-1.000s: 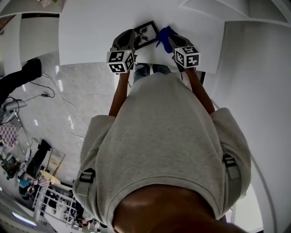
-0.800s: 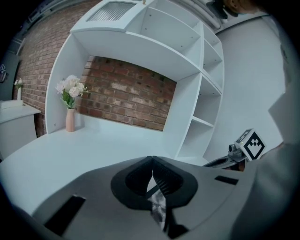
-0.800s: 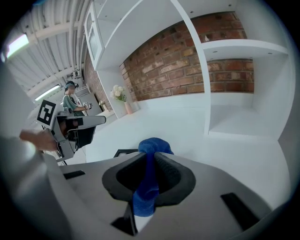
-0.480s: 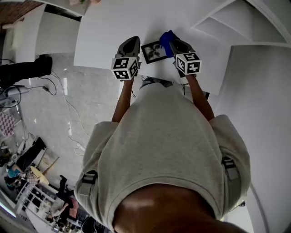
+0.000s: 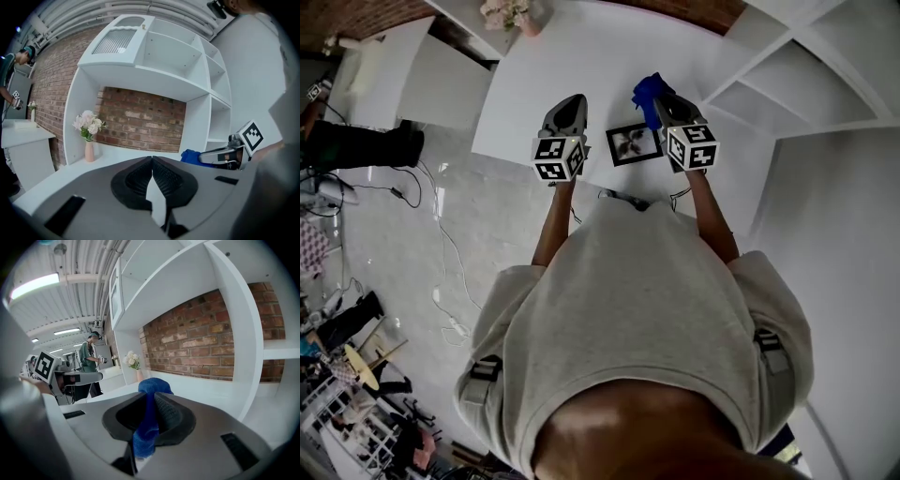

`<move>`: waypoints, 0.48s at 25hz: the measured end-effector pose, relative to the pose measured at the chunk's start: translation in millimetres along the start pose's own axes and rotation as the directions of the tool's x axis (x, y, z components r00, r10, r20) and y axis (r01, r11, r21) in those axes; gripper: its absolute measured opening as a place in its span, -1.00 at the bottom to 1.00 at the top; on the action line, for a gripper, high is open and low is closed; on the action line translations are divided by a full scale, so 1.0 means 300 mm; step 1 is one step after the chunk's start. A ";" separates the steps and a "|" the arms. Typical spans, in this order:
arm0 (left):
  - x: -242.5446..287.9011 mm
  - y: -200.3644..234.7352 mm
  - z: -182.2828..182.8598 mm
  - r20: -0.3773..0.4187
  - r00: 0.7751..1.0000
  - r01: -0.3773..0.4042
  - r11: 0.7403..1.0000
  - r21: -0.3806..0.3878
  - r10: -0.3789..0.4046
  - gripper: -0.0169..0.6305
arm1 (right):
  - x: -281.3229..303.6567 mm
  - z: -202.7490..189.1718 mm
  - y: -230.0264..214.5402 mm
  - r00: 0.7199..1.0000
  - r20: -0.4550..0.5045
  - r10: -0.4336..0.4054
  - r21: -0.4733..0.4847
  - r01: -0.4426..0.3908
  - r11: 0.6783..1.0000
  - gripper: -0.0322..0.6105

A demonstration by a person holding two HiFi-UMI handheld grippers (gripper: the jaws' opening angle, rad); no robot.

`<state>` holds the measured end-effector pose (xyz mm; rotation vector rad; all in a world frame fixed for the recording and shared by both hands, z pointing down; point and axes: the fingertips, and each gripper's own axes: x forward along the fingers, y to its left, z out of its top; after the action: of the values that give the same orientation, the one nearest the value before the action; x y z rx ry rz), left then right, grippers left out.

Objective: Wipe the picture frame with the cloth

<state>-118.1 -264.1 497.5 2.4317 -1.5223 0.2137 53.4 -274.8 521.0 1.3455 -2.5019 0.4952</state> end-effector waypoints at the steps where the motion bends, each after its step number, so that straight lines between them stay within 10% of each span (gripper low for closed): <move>1: -0.002 0.010 0.016 0.011 1.000 -0.003 1.000 0.003 0.003 -0.90 | 0.000 0.018 0.005 1.000 0.012 -0.002 -0.006 0.002 1.000 -0.69; 12: -0.019 0.052 0.161 0.089 0.996 -0.028 0.998 0.048 0.024 -0.90 | -0.026 0.202 -0.010 0.992 0.123 -0.040 -0.059 0.047 0.997 -0.69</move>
<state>-135.3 -280.1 452.3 2.4910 -1.6049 0.1521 56.1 -295.5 463.6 1.4436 -2.5549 0.3326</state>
